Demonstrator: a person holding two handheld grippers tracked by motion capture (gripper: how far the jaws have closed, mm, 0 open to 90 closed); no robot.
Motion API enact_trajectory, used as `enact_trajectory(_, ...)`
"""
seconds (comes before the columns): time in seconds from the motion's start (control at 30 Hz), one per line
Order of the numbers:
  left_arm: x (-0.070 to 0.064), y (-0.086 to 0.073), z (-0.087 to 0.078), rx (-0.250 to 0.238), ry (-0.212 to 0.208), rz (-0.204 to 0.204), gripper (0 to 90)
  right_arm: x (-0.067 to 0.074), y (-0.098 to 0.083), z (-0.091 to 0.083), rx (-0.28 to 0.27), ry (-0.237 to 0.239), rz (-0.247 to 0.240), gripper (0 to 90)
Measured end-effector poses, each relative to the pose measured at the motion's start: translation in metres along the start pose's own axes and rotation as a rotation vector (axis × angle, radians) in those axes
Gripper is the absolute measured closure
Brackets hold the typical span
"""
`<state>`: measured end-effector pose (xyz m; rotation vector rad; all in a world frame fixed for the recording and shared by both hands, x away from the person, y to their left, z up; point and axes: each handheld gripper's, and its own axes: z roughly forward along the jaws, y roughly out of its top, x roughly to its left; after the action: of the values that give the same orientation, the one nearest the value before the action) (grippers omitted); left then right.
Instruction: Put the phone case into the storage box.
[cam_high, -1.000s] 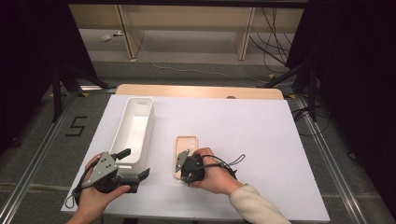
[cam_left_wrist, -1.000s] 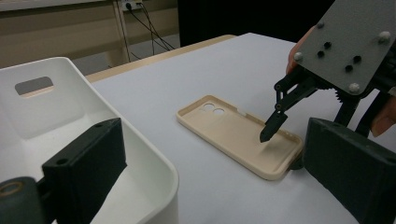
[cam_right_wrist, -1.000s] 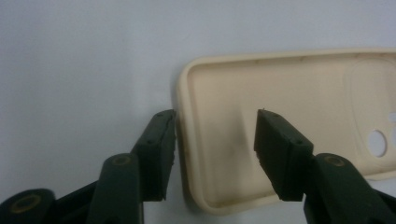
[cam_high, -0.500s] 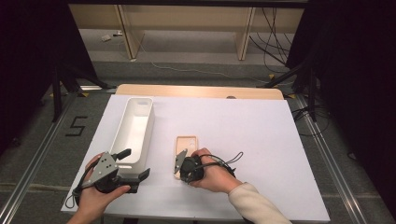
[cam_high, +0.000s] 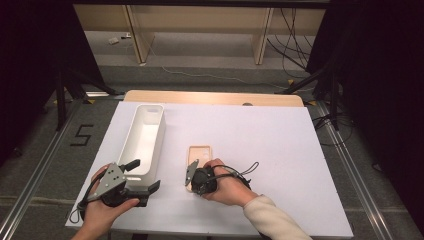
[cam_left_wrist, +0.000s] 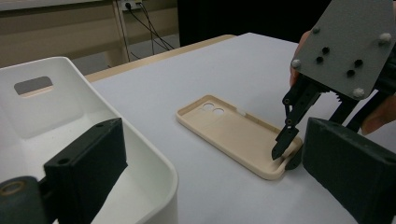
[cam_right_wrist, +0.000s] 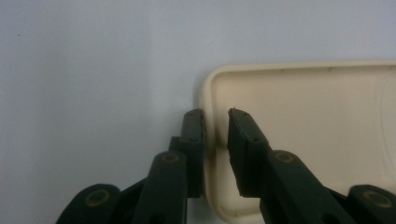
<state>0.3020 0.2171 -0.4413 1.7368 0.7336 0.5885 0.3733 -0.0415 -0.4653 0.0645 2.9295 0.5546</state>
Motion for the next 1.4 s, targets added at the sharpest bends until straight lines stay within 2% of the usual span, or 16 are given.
enact_trajectory(0.07, 0.0000, 0.0000, 0.0000, -0.001, 0.000, 0.000, 6.0, -0.0008, 0.0001, -0.0003, -0.002, -0.001, -0.019, 79.2)
enact_trajectory(0.13, -0.0001, 0.0000, -0.0001, -0.001, 0.000, -0.001, 6.0, 0.0002, -0.0003, -0.0005, 0.001, 0.006, -0.006, 80.4)
enact_trajectory(0.33, 0.0001, 0.0000, -0.0002, -0.002, 0.000, 0.000, 6.0, -0.0008, -0.0005, -0.0009, -0.003, 0.009, -0.025, 83.1)
enact_trajectory(0.4, 0.0001, 0.0000, -0.0002, -0.002, 0.001, -0.001, 6.0, 0.0002, -0.0008, -0.0010, 0.000, 0.016, -0.009, 84.0)
enact_trajectory(0.47, 0.0000, 0.0000, -0.0002, -0.002, 0.001, -0.001, 6.0, -0.0006, -0.0005, -0.0011, -0.003, 0.012, -0.026, 84.6)
enact_trajectory(1.03, -0.0001, 0.0000, -0.0002, -0.002, 0.001, -0.001, 6.0, -0.0003, -0.0009, -0.0014, -0.004, 0.015, -0.027, 86.1)
enact_trajectory(1.1, -0.0002, 0.0000, -0.0002, -0.002, 0.001, -0.001, 6.0, 0.0005, -0.0012, -0.0015, -0.003, 0.019, -0.013, 86.3)
enact_trajectory(1.17, -0.0003, -0.0001, -0.0002, -0.002, 0.001, -0.002, 6.0, -0.0002, -0.0013, -0.0016, -0.008, 0.016, -0.028, 86.4)
enact_trajectory(1.27, -0.0003, -0.0001, -0.0002, -0.002, 0.001, -0.003, 6.0, 0.0011, -0.0017, -0.0017, -0.008, 0.019, -0.015, 86.8)
enact_trajectory(1.4, -0.0003, -0.0001, -0.0002, -0.003, 0.001, -0.004, 6.0, 0.0010, -0.0017, -0.0019, -0.011, 0.013, -0.031, 87.0)
